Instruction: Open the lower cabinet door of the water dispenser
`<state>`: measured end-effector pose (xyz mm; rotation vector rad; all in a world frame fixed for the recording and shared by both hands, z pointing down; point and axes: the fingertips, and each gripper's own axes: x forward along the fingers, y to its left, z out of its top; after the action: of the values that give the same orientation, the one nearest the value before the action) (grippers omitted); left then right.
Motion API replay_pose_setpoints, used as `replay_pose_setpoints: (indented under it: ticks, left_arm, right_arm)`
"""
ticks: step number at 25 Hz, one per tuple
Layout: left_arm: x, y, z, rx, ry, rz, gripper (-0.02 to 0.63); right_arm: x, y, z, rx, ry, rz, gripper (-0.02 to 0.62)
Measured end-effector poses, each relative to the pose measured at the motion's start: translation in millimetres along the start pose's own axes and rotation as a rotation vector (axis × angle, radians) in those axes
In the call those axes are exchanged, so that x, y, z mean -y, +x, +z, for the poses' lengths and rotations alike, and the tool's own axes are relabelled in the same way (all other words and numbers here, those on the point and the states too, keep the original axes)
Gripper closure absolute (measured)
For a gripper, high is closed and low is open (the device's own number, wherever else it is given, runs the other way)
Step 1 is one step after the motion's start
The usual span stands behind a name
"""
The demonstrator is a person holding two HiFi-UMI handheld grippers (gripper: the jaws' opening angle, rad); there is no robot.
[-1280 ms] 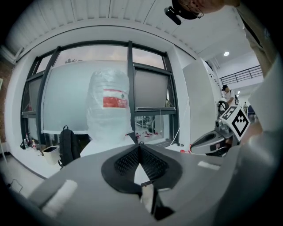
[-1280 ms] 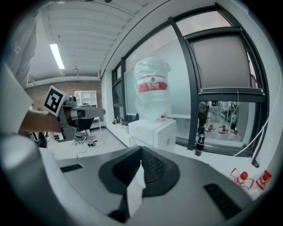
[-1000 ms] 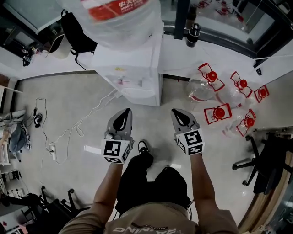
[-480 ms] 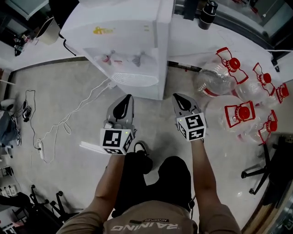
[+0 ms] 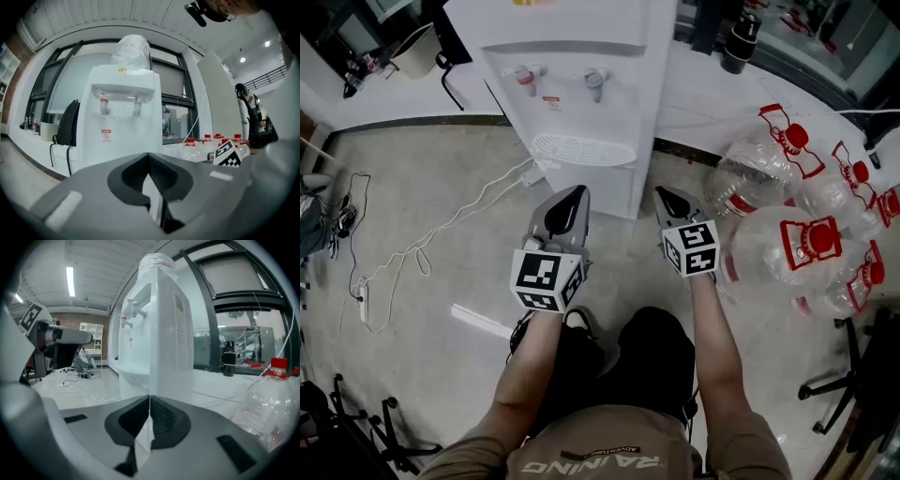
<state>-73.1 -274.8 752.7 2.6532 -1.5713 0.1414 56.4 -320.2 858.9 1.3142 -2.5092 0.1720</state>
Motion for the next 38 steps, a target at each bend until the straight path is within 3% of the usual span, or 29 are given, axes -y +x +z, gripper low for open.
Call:
replay_pose_setpoints:
  ticks: [4, 8, 24, 31, 32, 34, 38]
  left_arm:
    - [11, -9, -19, -0.037, 0.040, 0.000, 0.604]
    - [16, -13, -14, -0.012, -0.021, -0.031, 0.604]
    - [-3, -9, -28, -0.058, 0.007, -0.014, 0.604]
    - [-7, -13, -33, -0.073, 0.046, -0.018, 0.604]
    - [-6, -14, -32, -0.072, 0.047, -0.021, 0.604]
    - [-4, -14, -32, -0.070, 0.044, -0.030, 0.604]
    - [-1, -14, -32, -0.071, 0.042, -0.047, 0.604]
  right_arm:
    - [-6, -5, -11, -0.038, -0.005, 0.008, 0.586]
    - [-6, -2, -11, -0.033, 0.002, -0.004, 0.586]
    - [1, 32, -37, -0.048, 0.090, -0.053, 0.586]
    - [5, 53, -41, -0.046, 0.051, -0.066, 0.584]
    - [5, 55, -40, -0.045, 0.045, -0.066, 0.577]
    - [5, 63, -41, -0.059, 0.032, -0.051, 0.391]
    - [3, 80, -46, -0.081, -0.036, -0.030, 0.349]
